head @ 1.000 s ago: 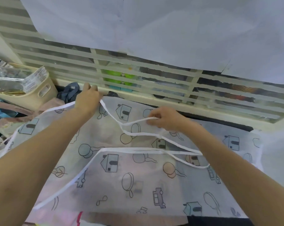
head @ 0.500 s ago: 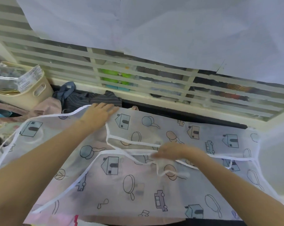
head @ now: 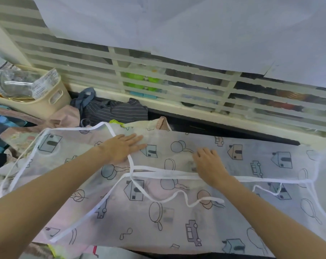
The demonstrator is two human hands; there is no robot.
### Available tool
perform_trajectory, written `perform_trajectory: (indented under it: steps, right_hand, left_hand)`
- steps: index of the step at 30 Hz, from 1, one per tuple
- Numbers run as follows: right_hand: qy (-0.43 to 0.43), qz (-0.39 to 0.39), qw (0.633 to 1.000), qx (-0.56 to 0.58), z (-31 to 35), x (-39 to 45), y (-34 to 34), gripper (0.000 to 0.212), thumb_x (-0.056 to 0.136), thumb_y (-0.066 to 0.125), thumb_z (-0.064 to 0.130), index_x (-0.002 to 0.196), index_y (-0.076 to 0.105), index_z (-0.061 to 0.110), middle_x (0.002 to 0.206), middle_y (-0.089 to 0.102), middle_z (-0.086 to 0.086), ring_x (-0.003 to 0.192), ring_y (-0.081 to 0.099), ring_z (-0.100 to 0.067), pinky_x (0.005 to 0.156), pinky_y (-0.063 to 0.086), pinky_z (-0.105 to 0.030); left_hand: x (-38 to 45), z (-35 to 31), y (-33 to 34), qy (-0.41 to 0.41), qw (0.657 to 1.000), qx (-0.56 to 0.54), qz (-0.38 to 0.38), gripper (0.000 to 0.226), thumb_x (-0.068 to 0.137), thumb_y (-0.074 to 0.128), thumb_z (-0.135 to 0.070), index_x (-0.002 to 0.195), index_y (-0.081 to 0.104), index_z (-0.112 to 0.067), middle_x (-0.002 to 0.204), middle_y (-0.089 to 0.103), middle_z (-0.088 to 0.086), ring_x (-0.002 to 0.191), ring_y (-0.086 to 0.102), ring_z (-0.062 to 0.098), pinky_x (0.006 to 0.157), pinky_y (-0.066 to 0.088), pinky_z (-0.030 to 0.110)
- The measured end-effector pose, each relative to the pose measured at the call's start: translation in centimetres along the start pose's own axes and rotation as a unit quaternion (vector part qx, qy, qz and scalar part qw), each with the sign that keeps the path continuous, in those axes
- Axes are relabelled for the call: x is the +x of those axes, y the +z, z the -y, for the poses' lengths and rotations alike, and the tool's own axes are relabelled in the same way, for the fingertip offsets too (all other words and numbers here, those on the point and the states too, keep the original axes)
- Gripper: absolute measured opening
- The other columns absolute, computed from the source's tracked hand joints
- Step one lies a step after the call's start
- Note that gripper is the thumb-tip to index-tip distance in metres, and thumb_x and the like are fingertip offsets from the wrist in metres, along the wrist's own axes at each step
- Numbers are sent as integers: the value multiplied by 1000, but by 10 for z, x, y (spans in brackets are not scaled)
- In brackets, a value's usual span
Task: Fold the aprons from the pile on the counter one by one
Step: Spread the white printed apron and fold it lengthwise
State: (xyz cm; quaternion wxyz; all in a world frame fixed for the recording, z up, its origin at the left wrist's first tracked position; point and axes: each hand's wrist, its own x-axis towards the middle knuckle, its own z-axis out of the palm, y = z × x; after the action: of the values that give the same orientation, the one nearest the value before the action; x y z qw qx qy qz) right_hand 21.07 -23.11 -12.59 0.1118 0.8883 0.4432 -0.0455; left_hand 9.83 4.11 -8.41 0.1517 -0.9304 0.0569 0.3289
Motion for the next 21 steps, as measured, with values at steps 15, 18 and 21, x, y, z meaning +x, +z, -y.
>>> perform_trajectory:
  steps: [15, 18, 21]
  right_hand:
    - [94, 222, 961, 135, -10, 22, 19, 76, 95, 28, 60, 147, -20, 32, 155, -25, -7, 142, -16, -40, 112, 0, -59]
    - [101, 176, 957, 210, -18, 26, 15, 66, 98, 22, 55, 150, -11, 31, 159, -13, -6, 145, -12, -34, 113, -4, -56]
    - [136, 78, 943, 295, -29, 44, -2, 48, 103, 18, 35, 149, 23, 20, 154, 28, -6, 145, 9, -25, 116, 0, -51]
  left_hand:
    - [-7, 13, -21, 49, 994, -66, 70, 65, 90, 49, -15, 148, 21, -25, 157, 10, -1, 145, 11, 18, 117, 17, 36]
    - [5, 17, -39, -9, 981, -173, -92, 46, 91, 49, -15, 136, 44, -21, 146, 33, 0, 131, 33, 21, 107, 29, 34]
    - [31, 10, -45, -96, 968, -169, -160, 40, 98, 37, -18, 138, 41, -18, 135, 43, 6, 121, 37, 24, 97, 34, 36]
